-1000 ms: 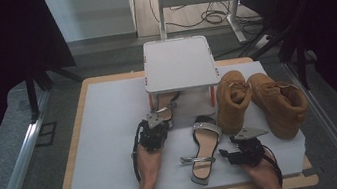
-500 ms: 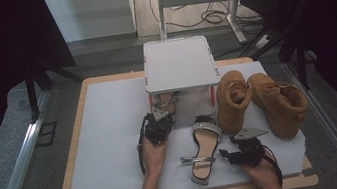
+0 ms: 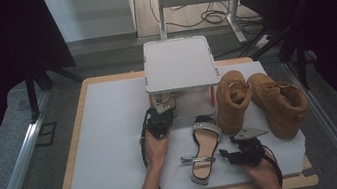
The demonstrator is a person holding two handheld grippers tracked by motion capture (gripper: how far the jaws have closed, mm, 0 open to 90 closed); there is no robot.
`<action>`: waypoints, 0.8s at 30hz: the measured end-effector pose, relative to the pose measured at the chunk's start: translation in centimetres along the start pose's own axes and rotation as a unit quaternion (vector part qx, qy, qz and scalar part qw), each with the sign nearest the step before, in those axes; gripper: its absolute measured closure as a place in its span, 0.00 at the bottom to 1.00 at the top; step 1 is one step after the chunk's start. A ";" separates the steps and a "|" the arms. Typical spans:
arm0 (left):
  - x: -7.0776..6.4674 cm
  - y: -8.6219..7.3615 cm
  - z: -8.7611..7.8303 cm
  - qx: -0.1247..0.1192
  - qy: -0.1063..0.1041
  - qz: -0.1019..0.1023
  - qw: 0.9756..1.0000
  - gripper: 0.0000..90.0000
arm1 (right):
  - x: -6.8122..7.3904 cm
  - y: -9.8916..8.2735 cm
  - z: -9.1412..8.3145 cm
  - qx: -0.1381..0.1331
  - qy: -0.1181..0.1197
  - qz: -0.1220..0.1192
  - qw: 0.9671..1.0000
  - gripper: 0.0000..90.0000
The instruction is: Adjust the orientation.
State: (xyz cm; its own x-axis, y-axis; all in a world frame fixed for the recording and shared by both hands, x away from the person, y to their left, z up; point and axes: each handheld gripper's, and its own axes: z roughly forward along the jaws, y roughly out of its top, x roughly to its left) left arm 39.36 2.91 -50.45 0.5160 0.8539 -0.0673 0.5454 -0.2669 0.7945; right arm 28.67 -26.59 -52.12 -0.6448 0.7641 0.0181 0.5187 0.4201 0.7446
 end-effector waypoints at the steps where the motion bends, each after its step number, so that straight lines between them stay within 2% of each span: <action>1: 0.0 0.0 0.0 0.000 0.000 0.000 1.000 1.00 | 0.0 0.0 0.0 0.000 0.000 0.000 1.000 0.36; 14: 0.2 0.1 0.6 0.002 0.001 -0.004 1.000 1.00 | 0.0 0.0 0.0 0.000 0.000 0.000 1.000 0.36; 22: 0.1 0.1 -0.1 -0.003 -0.001 -0.009 1.000 0.99 | 0.0 0.0 0.0 -0.001 0.001 0.001 1.000 0.36; 24: 0.0 0.1 -0.4 -0.002 0.000 -0.004 1.000 0.95 | 0.0 0.0 0.0 -0.001 0.001 0.000 1.000 0.36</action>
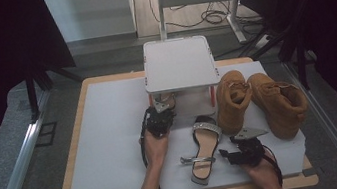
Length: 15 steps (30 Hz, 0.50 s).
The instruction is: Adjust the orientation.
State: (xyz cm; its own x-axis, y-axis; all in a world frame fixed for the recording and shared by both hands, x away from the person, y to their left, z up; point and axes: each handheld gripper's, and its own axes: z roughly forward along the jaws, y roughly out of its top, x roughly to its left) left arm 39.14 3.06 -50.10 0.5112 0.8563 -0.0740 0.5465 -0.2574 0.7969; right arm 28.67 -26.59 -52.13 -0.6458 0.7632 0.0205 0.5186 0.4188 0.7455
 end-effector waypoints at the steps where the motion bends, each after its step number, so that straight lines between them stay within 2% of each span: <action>1: 0.0 0.0 0.0 0.000 0.000 0.000 1.000 0.94 | 0.0 0.0 0.0 0.000 0.000 0.000 1.000 0.36; 8: 0.1 -0.2 -1.0 0.003 0.000 0.008 1.000 0.79 | 0.0 0.0 0.0 0.000 -0.001 0.000 1.000 0.36; 10: 0.2 -0.3 -1.3 0.003 0.000 0.009 1.000 0.78 | 0.0 0.0 0.0 0.000 0.000 0.000 1.000 0.36; 12: 0.2 -0.4 -1.7 0.007 0.004 0.017 1.000 0.69 | 0.0 0.0 0.0 0.000 -0.002 0.000 1.000 0.36; 15: 0.2 -0.6 -2.0 0.013 0.008 0.026 1.000 0.63 | 0.0 0.0 0.0 0.000 -0.002 0.000 1.000 0.36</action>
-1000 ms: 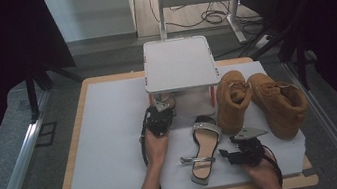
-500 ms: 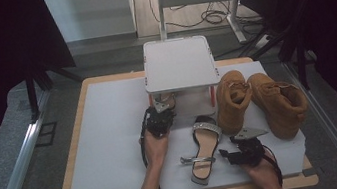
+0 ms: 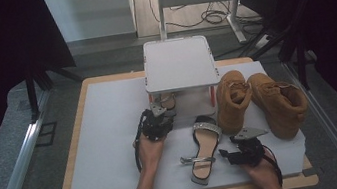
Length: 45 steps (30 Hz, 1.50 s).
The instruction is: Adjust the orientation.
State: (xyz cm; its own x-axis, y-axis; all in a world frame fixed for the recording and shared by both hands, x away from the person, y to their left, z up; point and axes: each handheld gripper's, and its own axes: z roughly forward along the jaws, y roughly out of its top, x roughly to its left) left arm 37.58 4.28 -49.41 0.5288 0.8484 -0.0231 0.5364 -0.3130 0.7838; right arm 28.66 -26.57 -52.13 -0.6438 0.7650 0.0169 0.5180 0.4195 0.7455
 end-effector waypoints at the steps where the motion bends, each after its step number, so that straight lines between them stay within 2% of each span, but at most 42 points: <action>1: 0.0 -0.2 -0.2 0.003 0.002 0.008 1.000 0.57 | 0.0 0.0 0.0 0.000 0.000 0.000 1.000 0.36; 6: 0.3 -0.7 -0.8 0.018 -0.006 0.014 1.000 0.49 | 0.0 0.0 0.0 0.000 0.000 0.000 1.000 0.36; 14: 0.5 -1.5 -2.0 0.031 -0.026 0.012 0.999 0.35 | 0.0 0.0 0.0 0.000 0.000 0.000 1.000 0.36; 15: 0.4 -1.6 -2.4 0.037 -0.027 0.021 0.999 0.34 | 0.0 0.0 0.0 0.000 0.000 0.000 1.000 0.36; 20: 0.3 -2.1 -3.5 0.041 -0.039 0.038 0.998 0.25 | 0.0 0.0 0.0 0.000 0.000 0.000 1.000 0.35; 24: 0.4 -2.4 -4.2 0.040 -0.041 0.042 0.997 0.18 | 0.0 0.0 0.0 0.000 -0.001 0.000 1.000 0.35; 27: 0.8 -3.3 -5.2 0.040 -0.039 0.049 0.997 0.15 | 0.0 0.0 0.0 0.001 0.000 -0.001 1.000 0.35; 32: 1.5 -4.6 -5.8 0.045 -0.042 0.043 0.997 0.14 | 0.0 0.0 0.0 0.002 -0.001 -0.001 1.000 0.35; 35: 2.1 -6.1 -6.2 0.059 -0.035 0.037 0.997 0.14 | 0.1 0.1 0.0 0.003 -0.001 -0.001 1.000 0.35; 36: 2.1 -6.1 -6.2 0.059 -0.035 0.037 0.997 0.14 | 0.1 0.1 0.0 0.003 -0.001 -0.001 1.000 0.35; 42: 3.2 -8.5 -6.7 0.077 -0.024 0.024 0.996 0.14 | 0.1 0.1 0.0 0.004 -0.001 -0.002 1.000 0.35; 45: 3.7 -9.2 -7.0 0.070 -0.028 0.015 0.997 0.14 | 0.1 0.1 0.0 0.004 -0.001 -0.001 1.000 0.35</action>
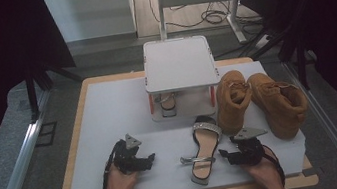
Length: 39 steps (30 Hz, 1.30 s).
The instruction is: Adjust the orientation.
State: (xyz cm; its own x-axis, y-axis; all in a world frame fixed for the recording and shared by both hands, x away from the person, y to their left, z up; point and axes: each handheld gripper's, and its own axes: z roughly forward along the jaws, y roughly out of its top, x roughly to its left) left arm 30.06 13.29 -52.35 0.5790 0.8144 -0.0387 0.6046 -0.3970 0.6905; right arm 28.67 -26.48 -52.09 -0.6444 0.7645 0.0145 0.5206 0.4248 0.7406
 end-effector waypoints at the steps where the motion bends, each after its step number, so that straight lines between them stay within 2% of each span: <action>1: 0.0 0.0 0.0 0.000 0.000 0.000 1.000 0.14 | 0.0 0.0 0.0 0.000 0.000 0.000 1.000 0.35; 5: 0.1 0.1 0.1 0.000 0.002 0.002 1.000 0.13 | 0.0 0.0 0.0 0.000 0.002 -0.001 1.000 0.31; 6: 0.2 0.1 0.1 0.000 0.001 0.001 1.000 0.13 | 0.2 0.1 0.1 0.005 0.006 -0.011 1.000 0.27; 14: 0.1 0.0 0.2 0.000 0.004 0.001 1.000 0.13 | 0.3 0.0 0.0 0.005 0.003 -0.008 1.000 0.30; 16: 0.2 0.0 0.1 0.002 0.004 0.003 1.000 0.13 | 0.2 -0.1 -0.4 0.007 0.006 -0.005 1.000 0.37; 18: 0.1 0.1 0.2 0.002 0.004 0.002 1.000 0.13 | 0.1 -0.1 -0.6 0.008 0.008 -0.002 1.000 0.39; 21: 0.1 0.1 0.2 0.003 0.004 0.002 1.000 0.13 | -0.1 -0.3 -1.2 0.009 0.026 0.010 1.000 0.49; 24: 0.1 0.1 0.2 0.003 0.005 0.003 1.000 0.13 | 0.1 -0.5 -1.5 0.008 0.039 0.014 0.999 0.54; 25: 0.1 0.1 0.1 0.003 0.005 0.003 1.000 0.13 | 0.3 -0.7 -1.7 0.007 0.050 0.014 0.999 0.57; 26: 0.1 0.1 0.1 0.003 0.005 0.003 1.000 0.13 | 0.8 -0.9 -2.0 0.007 0.055 0.007 0.998 0.64; 28: 0.1 0.1 0.2 0.003 0.004 0.003 1.000 0.13 | 1.2 -1.2 -2.4 0.006 0.062 -0.002 0.998 0.71; 30: 0.1 0.1 0.1 0.002 0.004 0.002 1.000 0.13 | 1.3 -1.3 -2.6 0.006 0.067 -0.007 0.998 0.75; 32: 0.1 0.0 0.2 -0.001 0.005 0.000 1.000 0.13 | 1.8 -1.7 -3.0 0.001 0.082 -0.015 0.997 0.85; 34: 0.1 0.0 0.2 -0.001 0.005 0.000 1.000 0.13 | 1.9 -1.9 -3.3 -0.007 0.098 -0.011 0.995 0.91; 35: 0.2 0.0 0.1 0.000 0.007 0.000 1.000 0.13 | 2.0 -2.0 -3.5 -0.014 0.114 -0.007 0.993 0.94; 38: 0.2 0.0 0.1 -0.001 0.008 -0.002 1.000 0.14 | 2.4 -2.1 -3.8 -0.024 0.126 -0.011 0.992 0.98; 39: 0.2 0.0 0.1 -0.001 0.010 -0.003 1.000 0.14 | 3.1 -2.1 -4.0 -0.030 0.135 -0.024 0.990 1.00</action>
State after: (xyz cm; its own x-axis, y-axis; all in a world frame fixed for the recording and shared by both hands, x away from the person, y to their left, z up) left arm 30.22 13.39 -52.45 0.5648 0.8248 -0.0282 0.6063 -0.3915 0.6923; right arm 23.36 -26.97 -50.90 -0.7983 0.5831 0.1510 0.4563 0.4219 0.7834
